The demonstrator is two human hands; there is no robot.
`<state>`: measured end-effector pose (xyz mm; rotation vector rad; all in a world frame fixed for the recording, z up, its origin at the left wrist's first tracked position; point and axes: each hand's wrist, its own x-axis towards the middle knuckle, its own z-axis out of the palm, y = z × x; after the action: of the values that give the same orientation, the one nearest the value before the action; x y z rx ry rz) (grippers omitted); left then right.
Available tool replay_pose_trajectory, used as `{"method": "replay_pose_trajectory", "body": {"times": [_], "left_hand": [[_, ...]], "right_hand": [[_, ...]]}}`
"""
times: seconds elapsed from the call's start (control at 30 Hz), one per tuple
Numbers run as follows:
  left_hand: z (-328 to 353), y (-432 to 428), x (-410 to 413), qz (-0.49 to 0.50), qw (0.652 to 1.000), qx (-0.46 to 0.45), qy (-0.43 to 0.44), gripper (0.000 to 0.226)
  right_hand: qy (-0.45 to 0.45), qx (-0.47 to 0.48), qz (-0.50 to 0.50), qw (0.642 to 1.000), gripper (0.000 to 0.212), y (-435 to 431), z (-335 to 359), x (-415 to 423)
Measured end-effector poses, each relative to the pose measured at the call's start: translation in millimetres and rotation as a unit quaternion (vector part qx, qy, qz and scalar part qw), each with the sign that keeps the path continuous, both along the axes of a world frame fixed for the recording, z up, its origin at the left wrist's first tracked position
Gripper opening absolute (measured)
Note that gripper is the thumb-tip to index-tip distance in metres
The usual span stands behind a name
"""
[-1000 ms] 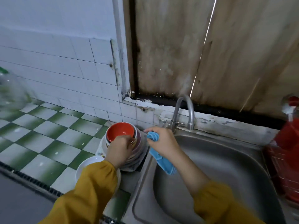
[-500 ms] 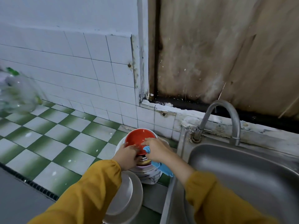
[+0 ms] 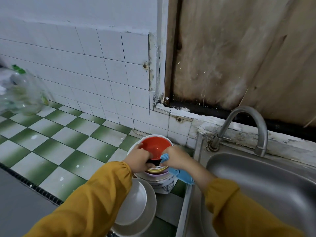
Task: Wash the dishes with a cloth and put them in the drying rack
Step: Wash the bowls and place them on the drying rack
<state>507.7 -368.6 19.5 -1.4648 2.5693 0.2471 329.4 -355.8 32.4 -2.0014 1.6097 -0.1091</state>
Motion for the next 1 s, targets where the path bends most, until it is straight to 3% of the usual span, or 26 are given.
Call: {"method": "replay_pose_trajectory", "body": {"times": [0.17, 0.33, 0.5, 0.6, 0.8, 1.0], "left_hand": [[1, -2, 7, 0.020, 0.995, -0.032, 0.096, 0.033], [-3, 7, 17, 0.040, 0.960, -0.082, 0.265, 0.056], [-4, 23, 15, 0.166, 0.911, -0.035, 0.375, 0.078], [0, 31, 10, 0.205, 0.884, 0.006, 0.419, 0.071], [1, 35, 8, 0.244, 0.848, 0.065, 0.466, 0.072], [13, 39, -1, 0.295, 0.777, 0.114, 0.544, 0.053]], "right_hand": [[-0.095, -0.027, -0.018, 0.995, 0.013, 1, 2, -4], [-0.204, -0.015, -0.068, 0.976, 0.031, 4, -4, -7], [-0.361, 0.049, -0.181, 0.914, 0.023, 8, -18, -8], [-0.425, 0.087, -0.230, 0.871, 0.007, 10, -23, -7], [-0.512, 0.177, -0.346, 0.766, 0.031, 10, -20, -6], [-0.538, 0.250, -0.388, 0.705, 0.037, 12, -14, -8]]}}
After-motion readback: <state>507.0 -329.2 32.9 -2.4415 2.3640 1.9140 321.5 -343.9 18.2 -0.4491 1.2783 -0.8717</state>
